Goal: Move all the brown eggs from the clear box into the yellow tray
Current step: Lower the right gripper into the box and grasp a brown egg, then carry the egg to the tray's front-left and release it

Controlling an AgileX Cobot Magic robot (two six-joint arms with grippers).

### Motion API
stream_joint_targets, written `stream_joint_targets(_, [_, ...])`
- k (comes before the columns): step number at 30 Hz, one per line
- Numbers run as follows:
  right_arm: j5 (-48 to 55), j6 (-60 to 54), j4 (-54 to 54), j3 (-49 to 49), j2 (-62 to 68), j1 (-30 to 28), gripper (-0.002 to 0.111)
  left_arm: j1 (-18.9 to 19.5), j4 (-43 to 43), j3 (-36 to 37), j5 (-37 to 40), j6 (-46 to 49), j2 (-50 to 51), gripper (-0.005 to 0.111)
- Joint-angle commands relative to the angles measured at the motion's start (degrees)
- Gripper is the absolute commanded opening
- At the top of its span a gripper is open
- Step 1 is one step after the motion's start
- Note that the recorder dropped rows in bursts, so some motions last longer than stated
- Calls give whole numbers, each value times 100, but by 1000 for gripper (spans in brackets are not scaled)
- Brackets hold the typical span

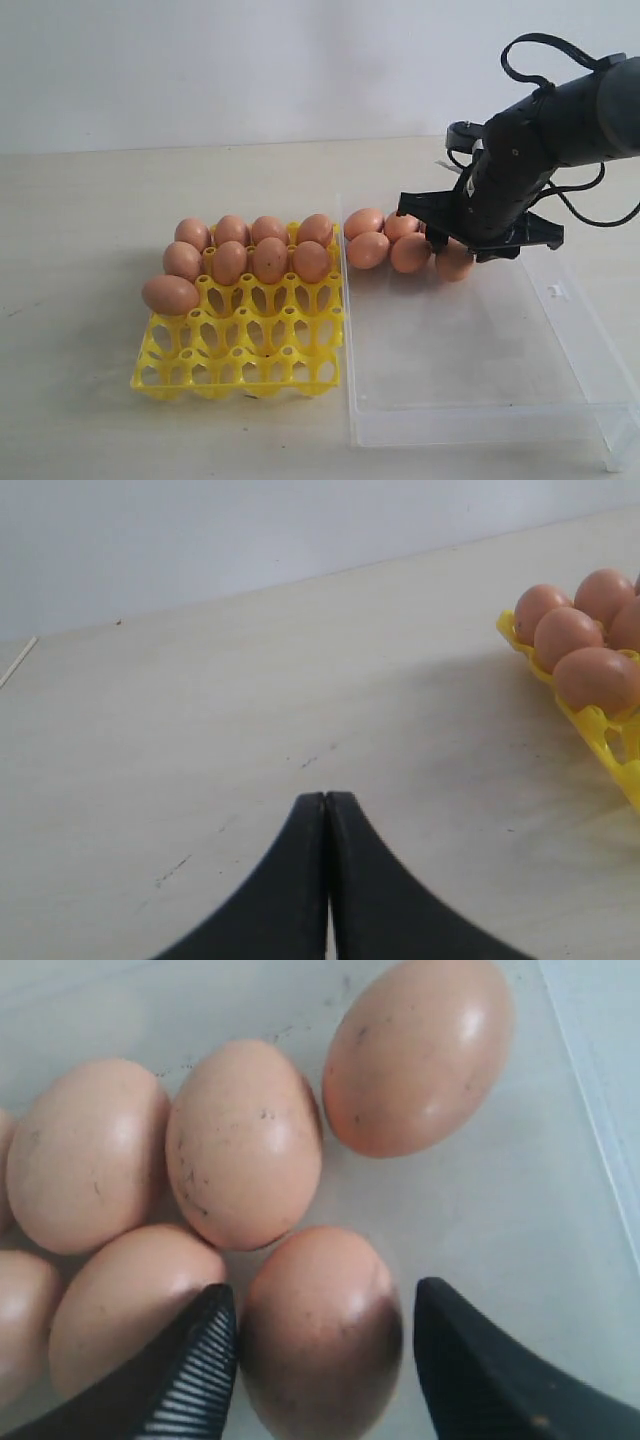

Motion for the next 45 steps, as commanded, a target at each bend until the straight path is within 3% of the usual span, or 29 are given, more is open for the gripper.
stream_joint_targets(1, [-93, 4, 44, -10, 258, -21, 52, 13, -44, -23, -51, -30, -35, 0])
stream_joint_targets(3, [-93, -13, 44, -10, 270, -21, 47, 13, -44, -23, -51, -30, -35, 0])
stream_joint_targets(5, [-70, -13, 29, -10, 270, -21, 27, 13, -44, -23, -51, -30, -35, 0])
stream_joint_targets(7, [9, -48, 29, -10, 270, -21, 0, 13, -44, -23, -51, -30, -35, 0])
stream_joint_targets(16, [-196, -1480, 88, 30, -390, 68, 0, 13, -44, -23, -51, -30, -35, 0])
stream_joint_targets(21, [-2312, -3917, 1225, 616, -1131, 564, 0, 13, -44, -23, -51, -30, -35, 0])
stream_joint_targets(23, [-3249, -4361, 1493, 903, -1244, 855, 0, 13, -44, -23, -51, -30, -35, 0])
stream_joint_targets(27, [-4277, -4362, 1320, 1183, -1127, 1409, 0, 13, -44, -23, -51, -30, -35, 0])
stream_joint_targets(30, [-5384, -3998, 433, 1357, -903, 1796, 0, 13, -44, -23, -51, -30, -35, 0])
stream_joint_targets(35, [-7249, -2555, -731, 1405, -299, 2087, 0, 13, -44, -23, -51, -30, -35, 0])
stream_joint_targets(45, [-7676, -1796, -1000, 1405, 577, 2103, 0, 13, -44, -23, -51, -30, -35, 0])
